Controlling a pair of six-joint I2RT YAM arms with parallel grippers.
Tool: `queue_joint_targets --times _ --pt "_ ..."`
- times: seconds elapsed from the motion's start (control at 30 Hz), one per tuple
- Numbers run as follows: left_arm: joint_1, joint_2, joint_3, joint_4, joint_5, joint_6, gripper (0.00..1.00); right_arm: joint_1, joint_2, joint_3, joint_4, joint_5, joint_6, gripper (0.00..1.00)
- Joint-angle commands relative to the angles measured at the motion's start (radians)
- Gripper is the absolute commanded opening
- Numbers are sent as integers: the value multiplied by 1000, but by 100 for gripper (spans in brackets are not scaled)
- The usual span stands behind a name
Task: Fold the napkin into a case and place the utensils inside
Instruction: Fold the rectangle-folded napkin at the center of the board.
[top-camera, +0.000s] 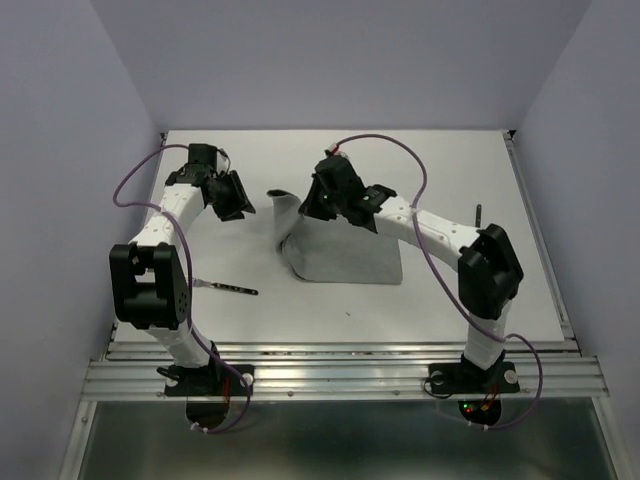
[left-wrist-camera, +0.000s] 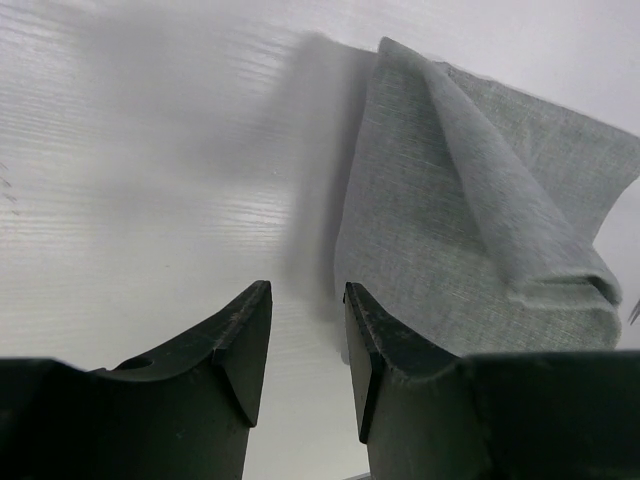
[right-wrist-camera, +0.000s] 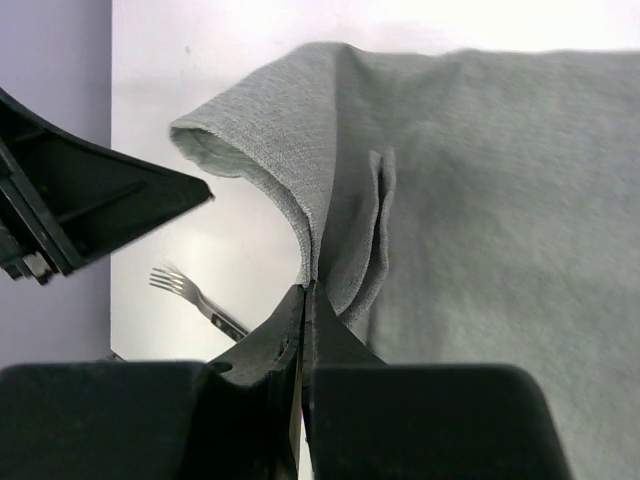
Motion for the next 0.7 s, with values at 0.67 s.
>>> queue_joint_targets --times 0.67 --pt "-130 79 76 -1 4 -10 46 -167 -451 -470 86 134 55 1"
